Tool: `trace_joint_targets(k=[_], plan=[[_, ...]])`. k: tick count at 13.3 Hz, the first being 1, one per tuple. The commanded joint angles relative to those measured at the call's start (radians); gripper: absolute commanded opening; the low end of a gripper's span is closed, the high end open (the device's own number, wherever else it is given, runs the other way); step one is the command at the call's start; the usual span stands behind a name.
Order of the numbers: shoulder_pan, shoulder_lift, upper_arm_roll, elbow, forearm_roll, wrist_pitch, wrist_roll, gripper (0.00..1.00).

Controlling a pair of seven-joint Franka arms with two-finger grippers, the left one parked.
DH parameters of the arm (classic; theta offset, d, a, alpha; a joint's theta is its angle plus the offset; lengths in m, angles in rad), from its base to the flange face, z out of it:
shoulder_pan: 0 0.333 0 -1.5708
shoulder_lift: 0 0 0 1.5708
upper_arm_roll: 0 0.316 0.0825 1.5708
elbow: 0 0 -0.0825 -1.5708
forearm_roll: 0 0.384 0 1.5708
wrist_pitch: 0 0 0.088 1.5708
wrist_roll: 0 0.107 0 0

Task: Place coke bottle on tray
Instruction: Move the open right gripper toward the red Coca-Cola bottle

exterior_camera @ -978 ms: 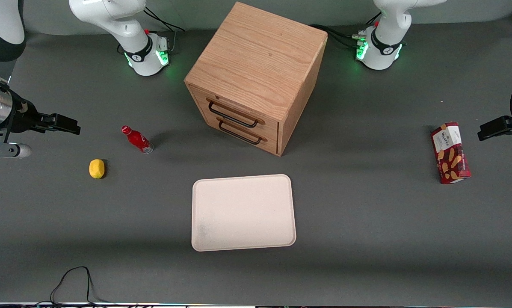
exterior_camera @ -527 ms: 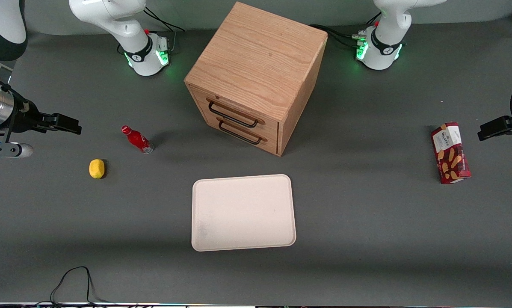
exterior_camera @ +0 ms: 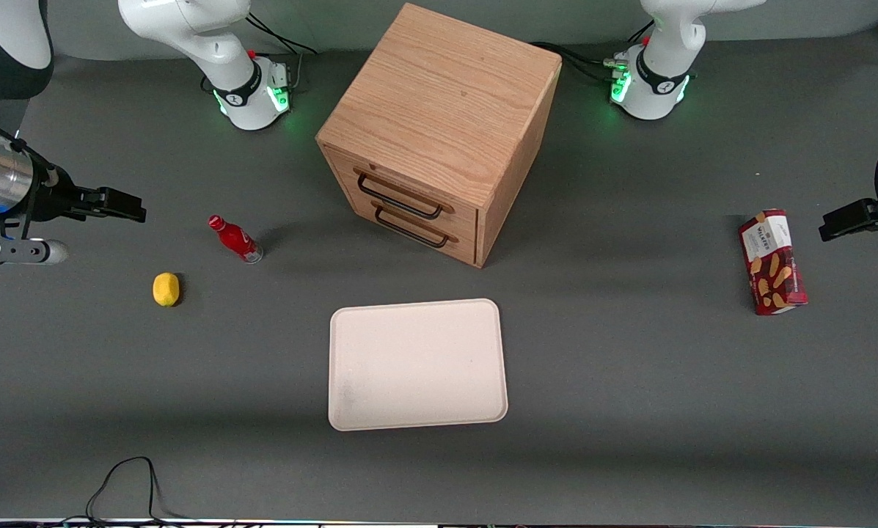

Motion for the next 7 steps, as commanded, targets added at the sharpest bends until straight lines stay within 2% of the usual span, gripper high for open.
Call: trace_joint_targets(k=[1, 7], plan=[[0.011, -0.037, -0.005, -0.026, 0.006, -0.014, -0.008, 1.00], [0.036, -0.181, -0.005, -0.233, -0.006, 0.044, -0.008, 1.00]])
